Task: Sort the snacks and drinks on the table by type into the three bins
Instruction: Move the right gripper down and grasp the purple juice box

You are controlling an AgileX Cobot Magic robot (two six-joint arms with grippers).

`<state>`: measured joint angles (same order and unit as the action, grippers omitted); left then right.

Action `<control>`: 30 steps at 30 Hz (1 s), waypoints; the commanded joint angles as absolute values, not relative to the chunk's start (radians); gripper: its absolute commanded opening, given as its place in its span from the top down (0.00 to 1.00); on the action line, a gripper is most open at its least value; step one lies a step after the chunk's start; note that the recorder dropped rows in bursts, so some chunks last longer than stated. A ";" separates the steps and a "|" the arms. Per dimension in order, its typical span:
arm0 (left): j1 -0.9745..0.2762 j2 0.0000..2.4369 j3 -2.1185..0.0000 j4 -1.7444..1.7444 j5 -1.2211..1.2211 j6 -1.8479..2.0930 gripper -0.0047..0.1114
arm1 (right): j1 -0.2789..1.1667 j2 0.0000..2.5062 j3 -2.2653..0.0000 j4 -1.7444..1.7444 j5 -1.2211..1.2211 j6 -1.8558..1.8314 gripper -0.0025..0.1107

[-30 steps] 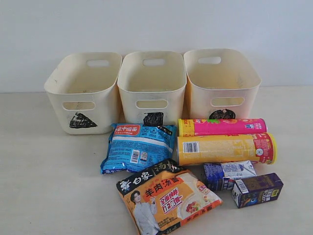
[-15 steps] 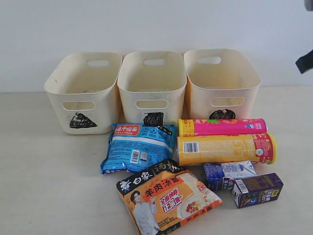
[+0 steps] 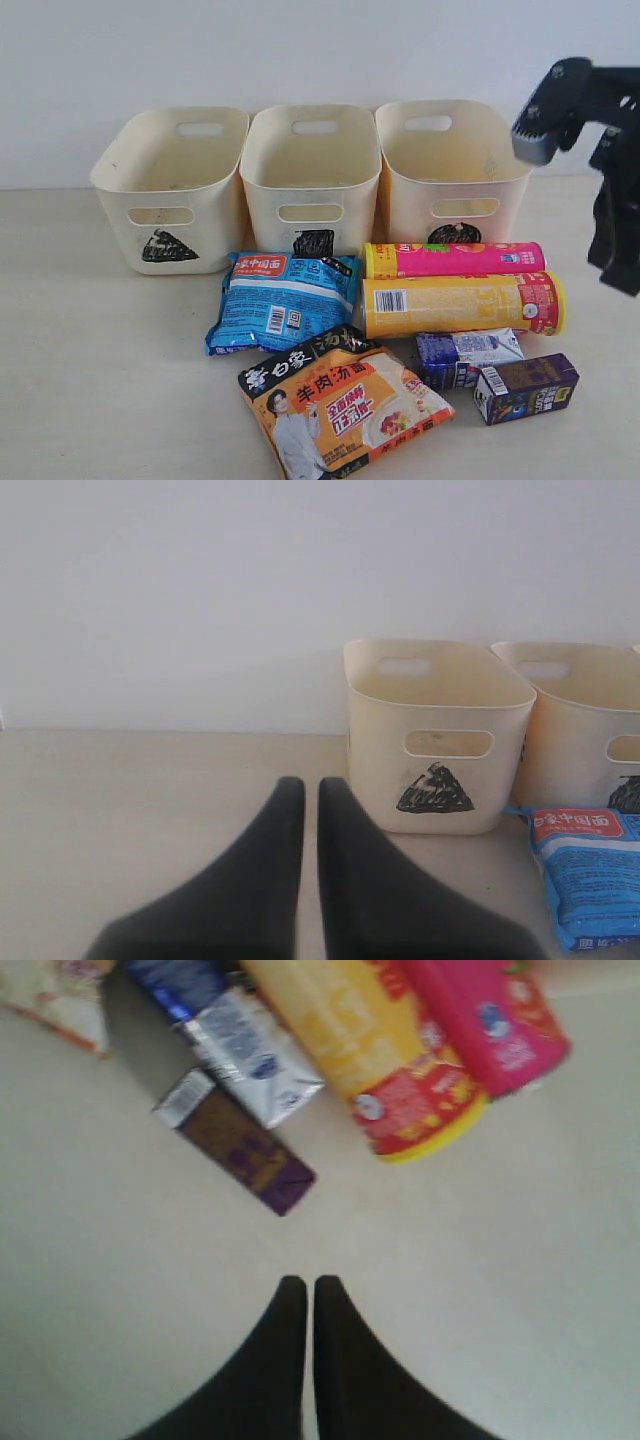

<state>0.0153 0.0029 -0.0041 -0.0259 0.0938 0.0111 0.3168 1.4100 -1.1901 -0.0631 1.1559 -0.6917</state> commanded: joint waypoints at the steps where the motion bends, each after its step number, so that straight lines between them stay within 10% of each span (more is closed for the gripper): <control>1: 0.019 0.000 0.000 -0.038 0.080 0.009 0.92 | 0.358 1.408 -1.066 -0.038 1.122 -0.847 0.97; 10: 0.019 0.000 0.000 -0.038 0.080 0.009 0.92 | 0.360 1.408 -0.861 -0.039 0.808 -0.935 0.42; 30: 0.019 0.000 0.000 -0.038 0.080 0.009 0.92 | 0.360 1.612 -0.778 -0.065 0.511 -1.057 0.41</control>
